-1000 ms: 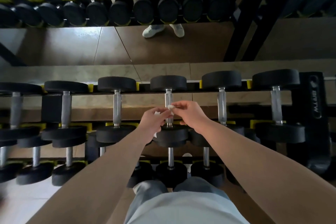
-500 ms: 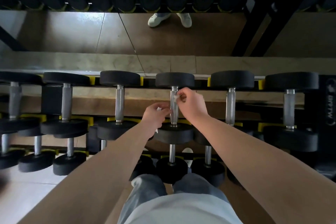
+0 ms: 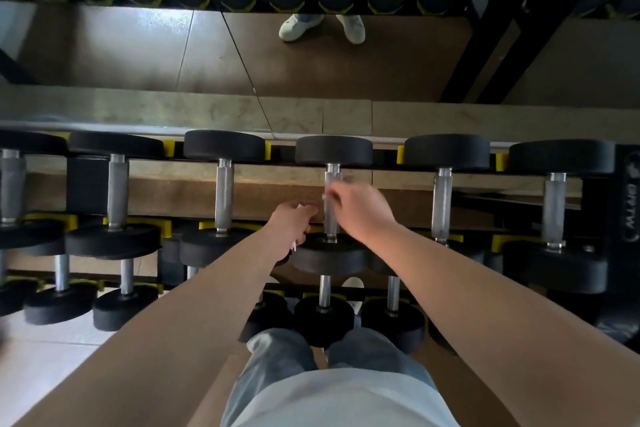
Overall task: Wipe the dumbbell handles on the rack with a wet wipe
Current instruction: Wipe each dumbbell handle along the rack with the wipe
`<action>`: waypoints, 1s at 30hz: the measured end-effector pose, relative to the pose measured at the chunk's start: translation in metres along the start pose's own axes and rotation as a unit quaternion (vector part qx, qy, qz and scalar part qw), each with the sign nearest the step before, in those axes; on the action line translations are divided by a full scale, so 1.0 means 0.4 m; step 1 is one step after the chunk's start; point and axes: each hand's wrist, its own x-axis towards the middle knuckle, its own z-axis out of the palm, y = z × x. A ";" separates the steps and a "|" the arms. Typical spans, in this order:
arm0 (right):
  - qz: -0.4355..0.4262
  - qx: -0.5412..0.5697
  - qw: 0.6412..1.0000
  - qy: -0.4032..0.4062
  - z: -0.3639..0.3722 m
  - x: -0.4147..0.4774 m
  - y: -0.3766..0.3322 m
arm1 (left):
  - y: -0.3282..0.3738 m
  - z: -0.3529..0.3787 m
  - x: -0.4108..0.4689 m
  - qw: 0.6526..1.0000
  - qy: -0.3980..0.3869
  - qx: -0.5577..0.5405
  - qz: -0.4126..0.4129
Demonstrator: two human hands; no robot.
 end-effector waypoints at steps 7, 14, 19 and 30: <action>-0.038 -0.015 0.999 -0.034 0.001 -0.012 0.012 | -0.005 -0.003 0.014 1.000 -0.004 -0.018 -0.007; -0.052 -0.026 0.996 -0.070 0.005 -0.022 0.019 | -0.004 -0.007 0.001 1.000 -0.015 -0.020 -0.004; 0.019 0.007 0.995 0.095 -0.022 0.036 0.013 | 0.005 -0.013 -0.012 0.999 -0.038 -0.024 0.008; 0.154 0.179 0.972 0.001 0.008 -0.001 0.035 | 0.002 -0.015 0.024 0.999 -0.037 -0.006 -0.017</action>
